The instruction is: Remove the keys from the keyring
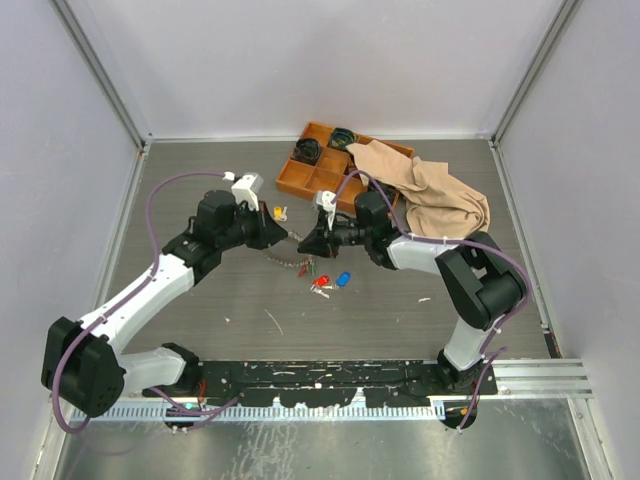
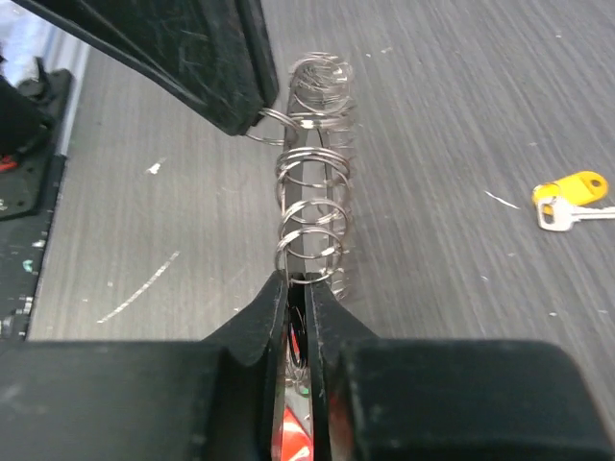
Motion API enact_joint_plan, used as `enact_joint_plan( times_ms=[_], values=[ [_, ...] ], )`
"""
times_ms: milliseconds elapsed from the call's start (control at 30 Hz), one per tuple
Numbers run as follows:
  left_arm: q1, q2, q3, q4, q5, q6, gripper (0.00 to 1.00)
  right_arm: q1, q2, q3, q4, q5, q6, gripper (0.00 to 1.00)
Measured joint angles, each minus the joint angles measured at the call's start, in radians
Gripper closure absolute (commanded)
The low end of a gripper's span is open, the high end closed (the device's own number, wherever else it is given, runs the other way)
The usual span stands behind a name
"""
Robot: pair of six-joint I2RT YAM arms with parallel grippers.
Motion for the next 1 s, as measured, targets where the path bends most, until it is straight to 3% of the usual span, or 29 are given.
enact_joint_plan(
  times_ms=[200,400,533,633,1000],
  values=[
    [-0.003,-0.013,0.01,-0.001,0.013,-0.023,0.97,-0.005,-0.023,0.001,-0.023,-0.077,-0.001,0.99],
    [-0.005,-0.034,0.01,0.008,0.029,-0.049,0.39,-0.044,-0.072,0.001,-0.119,-0.143,-0.007,0.99],
    [-0.005,-0.105,-0.001,0.034,0.026,-0.046,0.16,-0.121,-0.119,0.001,-0.161,-0.209,0.051,0.99],
    [-0.005,-0.18,-0.036,0.101,0.047,-0.042,0.04,-0.173,-0.167,0.001,-0.188,-0.252,0.096,0.99],
    [-0.003,-0.193,-0.13,0.372,0.269,-0.103,0.02,-0.258,-0.44,-0.027,-0.345,-0.462,0.151,0.99]
  ],
)
